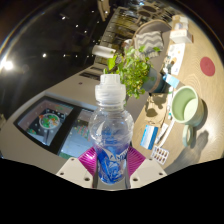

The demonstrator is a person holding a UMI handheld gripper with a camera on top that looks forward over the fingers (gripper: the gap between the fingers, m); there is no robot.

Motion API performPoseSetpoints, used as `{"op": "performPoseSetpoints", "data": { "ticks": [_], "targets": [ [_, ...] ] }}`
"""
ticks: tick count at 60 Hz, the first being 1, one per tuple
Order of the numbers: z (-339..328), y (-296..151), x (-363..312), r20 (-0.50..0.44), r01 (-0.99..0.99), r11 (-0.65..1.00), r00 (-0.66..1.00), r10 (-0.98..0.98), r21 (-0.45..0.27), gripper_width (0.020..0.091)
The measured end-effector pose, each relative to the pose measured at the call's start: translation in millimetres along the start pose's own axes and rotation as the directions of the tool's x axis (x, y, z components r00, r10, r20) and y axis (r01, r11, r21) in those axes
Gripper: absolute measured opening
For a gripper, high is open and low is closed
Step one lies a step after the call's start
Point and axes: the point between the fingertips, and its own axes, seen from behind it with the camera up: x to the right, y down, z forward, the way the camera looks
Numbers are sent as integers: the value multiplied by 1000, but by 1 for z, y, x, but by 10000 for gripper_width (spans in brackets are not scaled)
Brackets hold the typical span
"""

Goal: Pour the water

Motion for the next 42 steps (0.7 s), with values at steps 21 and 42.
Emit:
{"op": "performPoseSetpoints", "data": {
  "ticks": [21, 42],
  "targets": [
    [22, -39, 20, 177, -703, 700, 679, 713, -122, 361],
    [22, -35, 32, 143, -752, 645, 630, 764, -137, 363]
  ]
}}
